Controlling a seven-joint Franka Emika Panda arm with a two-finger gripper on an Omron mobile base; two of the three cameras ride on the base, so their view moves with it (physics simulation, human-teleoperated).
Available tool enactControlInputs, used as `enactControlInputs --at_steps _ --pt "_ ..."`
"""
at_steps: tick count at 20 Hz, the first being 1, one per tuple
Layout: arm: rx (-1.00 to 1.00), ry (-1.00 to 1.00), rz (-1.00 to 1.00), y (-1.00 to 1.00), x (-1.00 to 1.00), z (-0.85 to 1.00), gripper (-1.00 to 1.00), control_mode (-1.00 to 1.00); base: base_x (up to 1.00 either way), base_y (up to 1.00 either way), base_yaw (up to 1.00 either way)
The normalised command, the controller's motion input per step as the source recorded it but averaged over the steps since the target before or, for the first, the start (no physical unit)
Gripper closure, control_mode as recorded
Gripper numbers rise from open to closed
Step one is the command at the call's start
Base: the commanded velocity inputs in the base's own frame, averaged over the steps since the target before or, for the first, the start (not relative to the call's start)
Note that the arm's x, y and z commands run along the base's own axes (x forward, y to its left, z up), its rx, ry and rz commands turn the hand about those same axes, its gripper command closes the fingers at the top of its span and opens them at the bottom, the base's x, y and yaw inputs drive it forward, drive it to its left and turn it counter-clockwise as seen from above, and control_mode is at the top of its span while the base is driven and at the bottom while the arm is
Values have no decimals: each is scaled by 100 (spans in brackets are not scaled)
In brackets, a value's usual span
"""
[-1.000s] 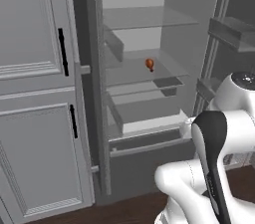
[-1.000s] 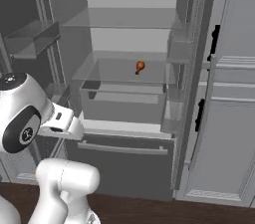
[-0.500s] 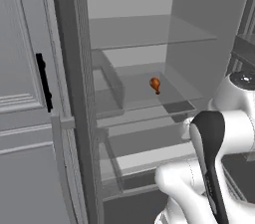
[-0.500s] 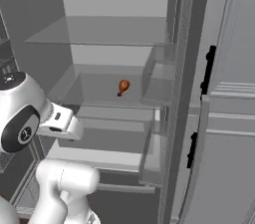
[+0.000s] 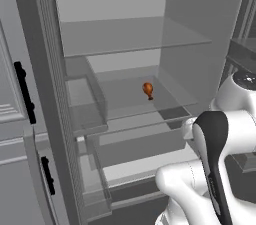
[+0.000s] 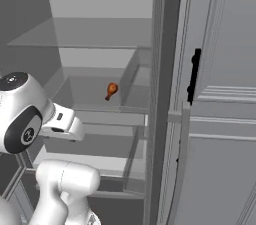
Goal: Place one cucumber and one chicken drumstick in each tupperware on the nearby counter, to pack two identical lunches.
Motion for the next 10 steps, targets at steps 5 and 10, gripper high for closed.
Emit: enactControlInputs --at_steps 5,10 --pt "0 0 0 0 0 0 -100 100 27 33 -5" --pt "0 0 0 0 0 0 -100 100 45 34 0"
